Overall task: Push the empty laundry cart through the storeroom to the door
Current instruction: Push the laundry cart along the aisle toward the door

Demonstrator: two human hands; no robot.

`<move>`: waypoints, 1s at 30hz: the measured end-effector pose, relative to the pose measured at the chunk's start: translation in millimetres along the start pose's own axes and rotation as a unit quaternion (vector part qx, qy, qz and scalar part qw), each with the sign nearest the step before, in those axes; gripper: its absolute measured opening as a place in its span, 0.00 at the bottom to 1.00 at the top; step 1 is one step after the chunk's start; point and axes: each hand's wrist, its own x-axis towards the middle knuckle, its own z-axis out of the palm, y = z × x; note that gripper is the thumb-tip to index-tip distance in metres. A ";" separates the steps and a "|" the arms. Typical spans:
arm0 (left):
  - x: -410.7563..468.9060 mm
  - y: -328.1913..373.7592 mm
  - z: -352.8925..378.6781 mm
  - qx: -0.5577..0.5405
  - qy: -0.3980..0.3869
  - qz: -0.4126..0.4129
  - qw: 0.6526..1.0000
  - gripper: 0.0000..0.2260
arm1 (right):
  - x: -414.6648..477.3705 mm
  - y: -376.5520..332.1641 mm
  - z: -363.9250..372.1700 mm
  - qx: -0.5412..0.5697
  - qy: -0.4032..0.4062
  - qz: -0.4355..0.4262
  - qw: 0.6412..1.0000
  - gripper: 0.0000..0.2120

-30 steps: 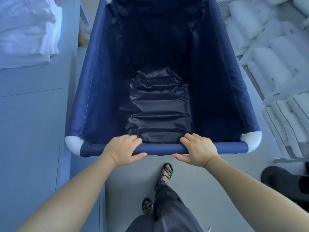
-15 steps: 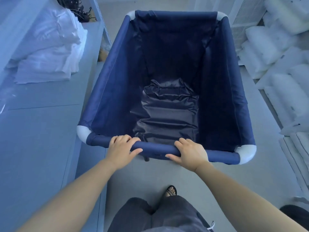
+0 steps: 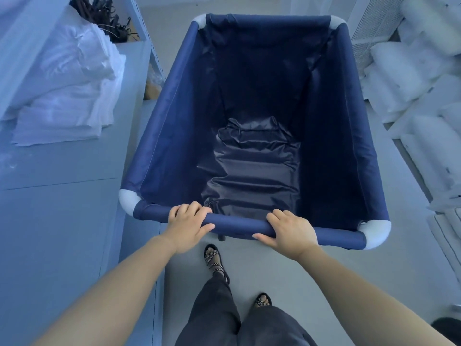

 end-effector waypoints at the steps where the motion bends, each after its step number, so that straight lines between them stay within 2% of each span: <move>1: 6.8 -3.7 -1.3 -0.003 0.009 0.003 1.000 0.17 | 7.2 1.0 -2.0 0.000 -0.002 0.004 1.000 0.28; 10: 75.1 -42.6 -33.0 -0.012 0.037 0.059 0.998 0.18 | 77.5 10.7 -26.9 0.025 -0.045 0.042 0.998 0.25; 13: 101.5 -61.8 -50.7 -0.021 0.010 0.078 0.997 0.18 | 98.0 10.2 -30.2 0.000 -0.031 0.086 0.996 0.27; 16: 125.4 -86.5 -67.2 -0.025 -0.008 0.058 0.998 0.19 | 114.4 6.4 -31.2 -0.035 -0.011 0.152 0.988 0.28; 20: 153.0 -108.0 -80.1 -0.001 -0.001 0.044 0.999 0.20 | 137.9 -3.8 -31.2 -0.004 0.028 0.242 0.970 0.27; 25: 186.3 -110.6 -94.3 0.033 0.016 0.044 0.998 0.21 | 173.2 17.0 -43.3 0.073 0.007 0.243 0.967 0.25; 30: 222.7 -107.8 -107.3 0.032 0.017 0.045 0.998 0.20 | 202.5 43.7 -52.1 0.076 0.014 0.237 0.968 0.24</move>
